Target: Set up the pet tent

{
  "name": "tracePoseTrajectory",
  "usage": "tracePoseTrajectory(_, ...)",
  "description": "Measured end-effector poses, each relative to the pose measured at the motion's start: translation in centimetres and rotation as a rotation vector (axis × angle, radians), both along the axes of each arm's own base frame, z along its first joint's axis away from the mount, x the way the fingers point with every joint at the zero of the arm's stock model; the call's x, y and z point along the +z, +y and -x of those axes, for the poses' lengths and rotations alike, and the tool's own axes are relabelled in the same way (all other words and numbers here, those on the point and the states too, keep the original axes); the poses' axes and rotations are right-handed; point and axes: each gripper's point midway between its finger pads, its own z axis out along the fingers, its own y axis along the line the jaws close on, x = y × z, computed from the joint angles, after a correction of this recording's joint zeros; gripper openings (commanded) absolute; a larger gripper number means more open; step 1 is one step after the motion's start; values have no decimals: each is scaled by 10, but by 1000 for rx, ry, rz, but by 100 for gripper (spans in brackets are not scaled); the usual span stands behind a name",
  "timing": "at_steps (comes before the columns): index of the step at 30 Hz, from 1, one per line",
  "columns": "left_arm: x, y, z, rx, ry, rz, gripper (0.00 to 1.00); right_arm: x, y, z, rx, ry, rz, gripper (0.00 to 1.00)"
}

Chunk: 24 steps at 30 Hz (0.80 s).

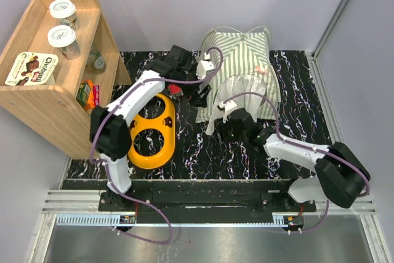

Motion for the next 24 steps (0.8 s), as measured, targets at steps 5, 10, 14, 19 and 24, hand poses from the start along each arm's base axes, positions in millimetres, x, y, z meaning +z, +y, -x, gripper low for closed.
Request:
tracePoseTrajectory(5,46,38,20,52,-119,-21,99,56,11,-5,61,-97,-62,59)
tracePoseTrajectory(10,63,121,27,289,-194,-97,99,90,12,0,105,-176,-113,60)
tracePoseTrajectory(14,36,190,32,481,-143,-229,99,92,10,2,121,-210,-110,61)
tracePoseTrajectory(19,-24,236,61,567,9,-382,96,78,6,3,140,-212,-66,61)
tracePoseTrajectory(24,-67,250,99,547,125,-483,76,70,6,2,153,-209,-38,62)
